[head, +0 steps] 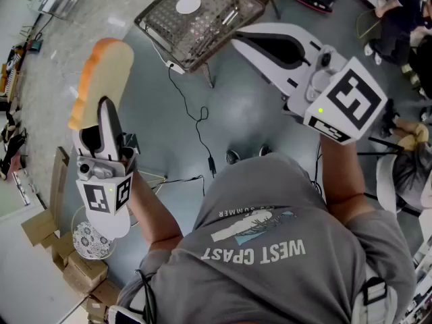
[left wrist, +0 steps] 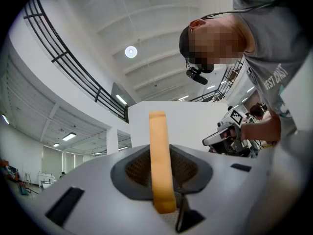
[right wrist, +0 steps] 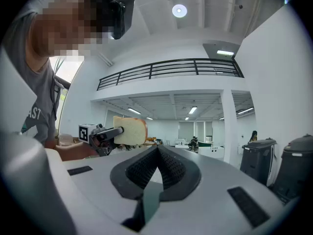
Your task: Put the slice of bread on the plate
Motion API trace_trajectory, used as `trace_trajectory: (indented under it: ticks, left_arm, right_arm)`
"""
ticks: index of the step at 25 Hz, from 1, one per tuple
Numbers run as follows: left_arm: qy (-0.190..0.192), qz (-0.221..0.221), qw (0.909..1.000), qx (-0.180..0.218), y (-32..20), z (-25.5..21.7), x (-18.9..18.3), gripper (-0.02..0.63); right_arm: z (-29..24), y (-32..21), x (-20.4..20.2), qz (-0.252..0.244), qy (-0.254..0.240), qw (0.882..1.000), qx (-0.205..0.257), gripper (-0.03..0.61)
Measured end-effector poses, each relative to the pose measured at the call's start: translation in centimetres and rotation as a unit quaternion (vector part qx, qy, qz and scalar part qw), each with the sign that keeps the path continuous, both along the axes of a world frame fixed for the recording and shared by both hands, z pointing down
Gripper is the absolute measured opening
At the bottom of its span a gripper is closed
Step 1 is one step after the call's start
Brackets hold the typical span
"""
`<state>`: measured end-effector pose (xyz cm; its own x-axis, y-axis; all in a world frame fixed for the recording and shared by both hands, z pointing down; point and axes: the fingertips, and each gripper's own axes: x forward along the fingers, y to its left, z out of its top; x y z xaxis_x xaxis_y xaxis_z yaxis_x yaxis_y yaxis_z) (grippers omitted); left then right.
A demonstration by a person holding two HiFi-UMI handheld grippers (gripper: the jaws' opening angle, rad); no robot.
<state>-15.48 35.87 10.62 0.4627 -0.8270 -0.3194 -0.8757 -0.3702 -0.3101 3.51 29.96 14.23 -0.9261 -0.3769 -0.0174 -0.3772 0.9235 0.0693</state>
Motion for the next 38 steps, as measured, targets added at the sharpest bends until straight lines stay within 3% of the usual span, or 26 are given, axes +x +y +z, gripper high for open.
trace_trajectory:
  ticks: [14, 29, 38]
  left_arm:
    - [0.006, 0.008, 0.9999, -0.001, 0.1, 0.7, -1.0, 0.092]
    - [0.015, 0.026, 0.9995, 0.007, 2.4, -0.6, -6.2, 0.092]
    - [0.008, 0.017, 0.9998, -0.001, 0.4, 0.4, -4.9, 0.092]
  right_arm:
    - [0.5, 0.2, -0.8, 0.013, 0.004, 1.0, -0.003, 0.005]
    - [-2.4, 2.7, -5.6, 0.032, -0.009, 0.999, 0.008, 0.006]
    - [-1.6, 0.2, -3.8, 0.033, -0.018, 0.999, 0.005, 0.006]
